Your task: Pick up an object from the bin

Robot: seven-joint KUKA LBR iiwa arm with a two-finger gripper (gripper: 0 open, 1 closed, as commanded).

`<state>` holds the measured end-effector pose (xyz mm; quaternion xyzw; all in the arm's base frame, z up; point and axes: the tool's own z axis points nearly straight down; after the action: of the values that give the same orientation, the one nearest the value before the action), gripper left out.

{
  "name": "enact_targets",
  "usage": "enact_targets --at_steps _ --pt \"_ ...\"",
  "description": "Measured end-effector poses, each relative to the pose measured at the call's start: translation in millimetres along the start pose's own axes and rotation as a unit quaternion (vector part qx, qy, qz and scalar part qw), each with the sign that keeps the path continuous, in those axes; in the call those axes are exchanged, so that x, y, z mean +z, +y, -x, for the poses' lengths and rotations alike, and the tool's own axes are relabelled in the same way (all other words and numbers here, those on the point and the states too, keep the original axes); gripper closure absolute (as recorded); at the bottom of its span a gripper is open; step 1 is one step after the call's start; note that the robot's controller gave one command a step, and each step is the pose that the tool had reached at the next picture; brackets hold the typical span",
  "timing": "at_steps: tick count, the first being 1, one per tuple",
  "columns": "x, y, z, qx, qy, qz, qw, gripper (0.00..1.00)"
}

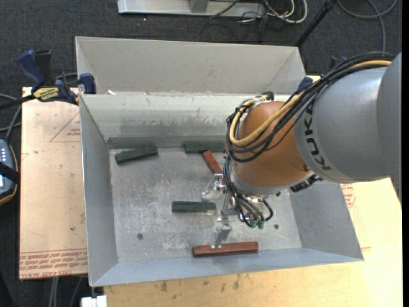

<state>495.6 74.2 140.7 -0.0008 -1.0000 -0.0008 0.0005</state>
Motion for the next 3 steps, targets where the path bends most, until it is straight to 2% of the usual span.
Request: enact_targets --at_steps 1,2,3 --pt "58 7 75.1 -0.102 -0.0014 0.001 0.9948 1.00" --pt "58 7 75.3 -0.101 -0.0021 0.001 0.9948 1.00" --pt "-101 33 83.9 -0.132 -0.0059 0.000 0.9912 1.00"
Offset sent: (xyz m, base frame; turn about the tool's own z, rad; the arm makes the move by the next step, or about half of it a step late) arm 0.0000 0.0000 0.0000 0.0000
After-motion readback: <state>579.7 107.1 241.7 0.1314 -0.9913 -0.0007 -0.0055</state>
